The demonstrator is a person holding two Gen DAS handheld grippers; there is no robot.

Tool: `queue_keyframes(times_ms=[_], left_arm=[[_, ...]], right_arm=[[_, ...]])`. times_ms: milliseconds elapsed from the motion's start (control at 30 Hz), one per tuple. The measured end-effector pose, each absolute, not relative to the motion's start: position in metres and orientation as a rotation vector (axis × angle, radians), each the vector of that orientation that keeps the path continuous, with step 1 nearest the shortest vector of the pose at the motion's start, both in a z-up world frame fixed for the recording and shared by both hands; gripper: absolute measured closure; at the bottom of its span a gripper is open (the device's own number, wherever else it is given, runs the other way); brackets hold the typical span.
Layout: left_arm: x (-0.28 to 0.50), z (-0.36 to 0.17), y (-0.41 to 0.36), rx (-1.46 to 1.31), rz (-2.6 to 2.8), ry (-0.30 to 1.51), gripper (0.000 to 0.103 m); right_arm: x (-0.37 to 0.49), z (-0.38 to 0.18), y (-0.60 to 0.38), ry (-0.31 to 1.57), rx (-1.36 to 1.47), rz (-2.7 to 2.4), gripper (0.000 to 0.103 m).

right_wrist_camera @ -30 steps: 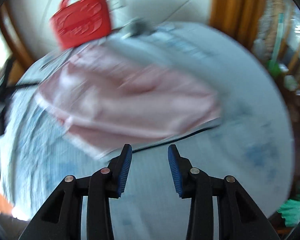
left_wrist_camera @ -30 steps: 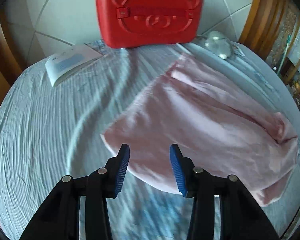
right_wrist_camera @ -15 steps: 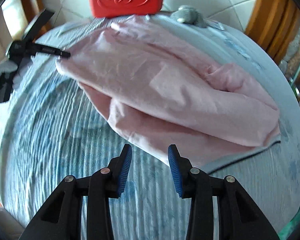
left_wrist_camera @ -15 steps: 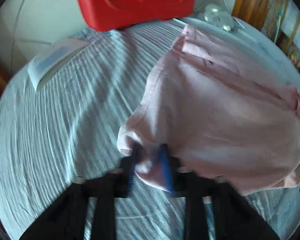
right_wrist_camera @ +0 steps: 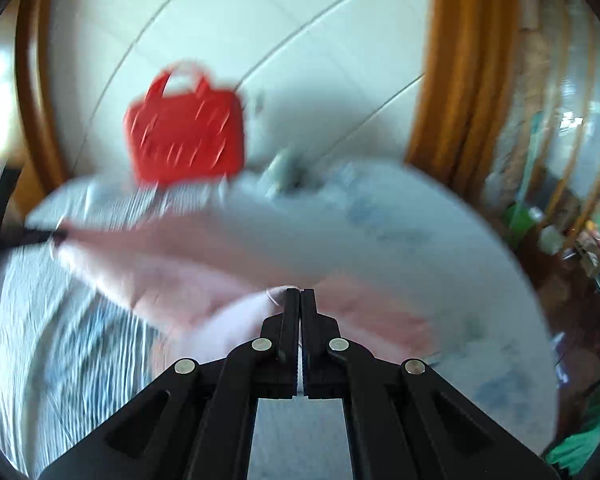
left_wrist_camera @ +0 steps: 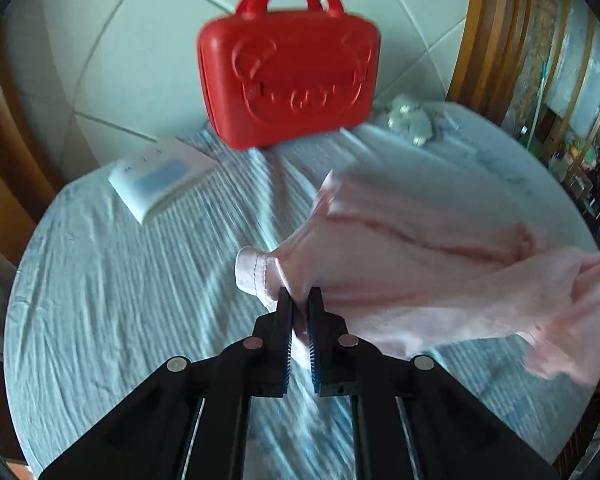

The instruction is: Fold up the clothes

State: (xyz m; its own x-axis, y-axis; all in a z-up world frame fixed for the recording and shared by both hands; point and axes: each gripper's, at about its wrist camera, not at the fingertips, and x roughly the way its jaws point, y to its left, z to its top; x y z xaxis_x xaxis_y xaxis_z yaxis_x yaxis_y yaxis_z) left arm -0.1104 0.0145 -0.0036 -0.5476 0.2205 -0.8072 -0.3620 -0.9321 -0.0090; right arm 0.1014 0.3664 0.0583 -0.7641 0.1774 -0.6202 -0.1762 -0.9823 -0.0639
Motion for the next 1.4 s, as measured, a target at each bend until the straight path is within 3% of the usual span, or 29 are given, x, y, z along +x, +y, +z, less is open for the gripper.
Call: queue_keyframes(times_ms=[167,300,533,733,900,1000,1167,1400], left_arm=[[-0.063,0.024,0.0,-1.25,2.479,0.191,0.097],[-0.061,0.029,-0.009,-1.279,2.469,0.111,0.097],[-0.107,0.042,-0.006,-1.248,2.595,0.07,0.097],[-0.15,0.138,-0.025,-0.958,2.852,0.043,0.097],[-0.146,0.234,-0.066,-0.693,3.013,-0.021,0.097],[-0.116,0.252,-0.081,-0.612,3.048,-0.003,0.097],[-0.045,0.2,-0.095,-0.734,3.018,0.095,0.097],[0.038,0.023,-0.09,-1.345,2.725,0.175,0.097]], right_arm=[[0.153,0.103,0.405,0.018,-0.865,2.716,0.103],[0.154,0.1,0.422,0.084,-0.915,2.709,0.103],[0.051,0.106,0.404,-0.027,-0.857,2.856,0.103],[-0.03,0.192,0.374,-0.185,-0.503,2.984,0.103],[-0.035,0.274,0.366,-0.195,-0.163,3.045,0.103],[-0.022,0.288,0.358,-0.193,-0.081,3.088,0.103],[0.028,0.227,0.353,-0.155,-0.296,3.173,0.103],[0.095,0.074,0.384,0.079,-1.025,3.025,0.103]])
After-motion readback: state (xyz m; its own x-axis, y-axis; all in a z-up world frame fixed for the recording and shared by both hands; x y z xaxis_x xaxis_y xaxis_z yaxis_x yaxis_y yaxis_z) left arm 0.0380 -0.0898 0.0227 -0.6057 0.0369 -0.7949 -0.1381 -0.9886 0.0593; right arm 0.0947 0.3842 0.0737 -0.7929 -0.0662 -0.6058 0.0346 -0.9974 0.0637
